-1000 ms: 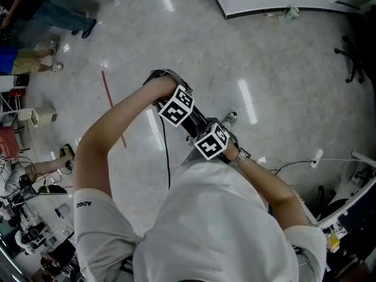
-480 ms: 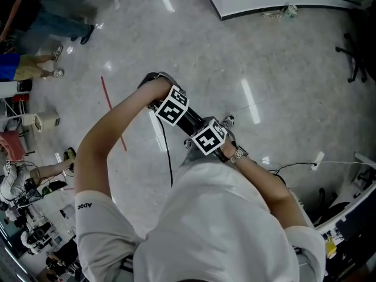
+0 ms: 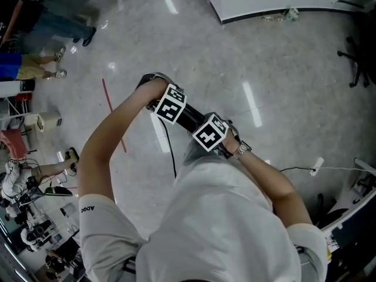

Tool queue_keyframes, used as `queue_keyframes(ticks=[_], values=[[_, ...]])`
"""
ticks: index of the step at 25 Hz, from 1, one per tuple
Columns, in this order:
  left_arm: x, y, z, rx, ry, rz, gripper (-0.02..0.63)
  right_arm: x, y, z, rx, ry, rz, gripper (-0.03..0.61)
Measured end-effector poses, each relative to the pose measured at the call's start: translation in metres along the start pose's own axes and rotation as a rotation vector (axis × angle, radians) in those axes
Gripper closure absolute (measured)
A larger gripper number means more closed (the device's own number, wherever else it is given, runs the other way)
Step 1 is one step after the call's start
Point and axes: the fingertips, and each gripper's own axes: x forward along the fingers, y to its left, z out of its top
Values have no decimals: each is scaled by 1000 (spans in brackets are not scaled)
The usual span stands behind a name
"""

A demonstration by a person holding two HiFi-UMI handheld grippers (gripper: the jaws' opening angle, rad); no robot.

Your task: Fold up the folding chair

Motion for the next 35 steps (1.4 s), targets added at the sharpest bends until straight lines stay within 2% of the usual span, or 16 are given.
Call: queue_keyframes(ticks=[7,16,26,35], values=[[-17,24,-16,-93,-33,34,555,-11,-33,23,-136,18,-34,531],[-45,86,-27,-205,-52,84,555,-35,-101,49,-235,58,-4,531],[-46,129,-55,-213,-106,31,555,-22,-146,72,-185,109,86,529],[-45,145,-58,-175,-101,-11,555,-20,-164,78,-179,84,98,529]])
